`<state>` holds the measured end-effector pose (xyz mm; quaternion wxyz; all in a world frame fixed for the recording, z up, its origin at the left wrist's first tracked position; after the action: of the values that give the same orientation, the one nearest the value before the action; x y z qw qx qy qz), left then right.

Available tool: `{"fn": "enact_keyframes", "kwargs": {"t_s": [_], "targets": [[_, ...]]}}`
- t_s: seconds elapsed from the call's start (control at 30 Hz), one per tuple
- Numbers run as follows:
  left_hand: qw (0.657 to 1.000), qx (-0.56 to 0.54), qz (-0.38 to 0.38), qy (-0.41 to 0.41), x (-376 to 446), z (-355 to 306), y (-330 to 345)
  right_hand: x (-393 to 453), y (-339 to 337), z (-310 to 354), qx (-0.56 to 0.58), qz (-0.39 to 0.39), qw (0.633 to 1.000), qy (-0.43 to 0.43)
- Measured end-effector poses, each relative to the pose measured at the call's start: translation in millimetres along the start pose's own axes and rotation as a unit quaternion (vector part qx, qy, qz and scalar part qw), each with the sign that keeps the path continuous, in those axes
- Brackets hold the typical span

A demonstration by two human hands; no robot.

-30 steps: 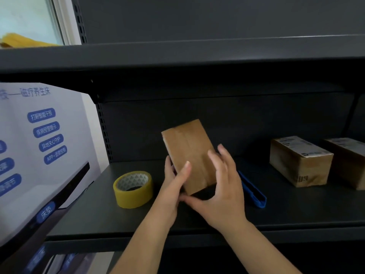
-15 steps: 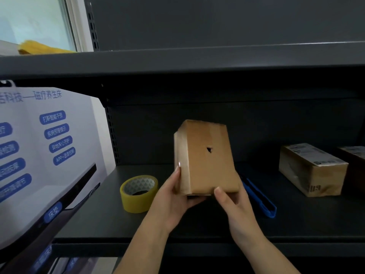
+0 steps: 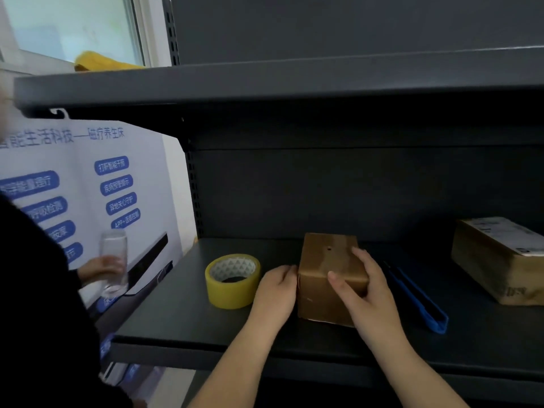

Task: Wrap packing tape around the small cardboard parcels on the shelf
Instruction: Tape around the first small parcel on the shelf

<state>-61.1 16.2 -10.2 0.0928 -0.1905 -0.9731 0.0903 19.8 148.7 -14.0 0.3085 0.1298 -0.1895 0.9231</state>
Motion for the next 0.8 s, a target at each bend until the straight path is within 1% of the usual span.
{"fn": "enact_keyframes", "kwargs": {"t_s": [0.1, 0.17, 0.2, 0.23, 0.27, 0.3, 0.37, 0.4, 0.47, 0.53, 0.57, 0.7, 0.8], "targets": [[0.989, 0.073, -0.046, 0.118, -2, -13, -19, 3, -1, 1, -0.022, -0.003, 1.000, -0.008], [0.971, 0.123, -0.119, 0.166, -4, -20, -42, 4, -4, 4, -0.032, -0.010, 0.999, -0.019], [0.957, 0.172, -0.158, 0.174, -2, -22, -56, 3, -7, 7, -0.031, -0.019, 0.999, -0.032], [0.939, 0.243, -0.182, 0.162, 2, -21, -68, 2, -11, 10, -0.032, -0.032, 0.998, -0.053], [0.920, 0.321, -0.185, 0.130, 7, -19, -76, 0, -14, 15, -0.038, -0.045, 0.995, -0.082], [0.901, 0.389, -0.170, 0.090, 12, -13, -82, -1, -17, 21, -0.044, -0.056, 0.991, -0.113], [0.880, 0.459, -0.122, 0.026, 18, -1, -83, -3, -20, 27, -0.053, -0.068, 0.985, -0.149], [0.873, 0.476, -0.109, 0.014, 19, 2, -81, -3, -20, 29, -0.056, -0.073, 0.983, -0.160], [0.845, 0.524, -0.107, 0.023, 19, 7, -75, -5, -20, 32, -0.068, -0.080, 0.978, -0.179], [0.810, 0.571, -0.120, 0.052, 20, 6, -67, -7, -19, 35, -0.089, -0.082, 0.974, -0.194], [0.799, 0.586, -0.119, 0.058, 20, 6, -63, -8, -18, 37, -0.099, -0.079, 0.972, -0.199], [0.789, 0.601, -0.117, 0.053, 24, 5, -56, -11, -14, 42, -0.128, -0.070, 0.966, -0.211], [0.814, 0.554, -0.153, 0.077, 23, 3, -63, -12, -17, 41, -0.126, -0.070, 0.965, -0.218]]}}
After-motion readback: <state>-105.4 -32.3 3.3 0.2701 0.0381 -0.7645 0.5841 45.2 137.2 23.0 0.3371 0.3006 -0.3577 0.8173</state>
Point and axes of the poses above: each hand's wrist, its own x-axis towards the middle knuckle, its own y-axis out of the palm, z = x × y, the point moved 6 cm from there along x, towards the middle knuckle, and after that the axes turned 3 degrees about -x, right-handed, at the moved point
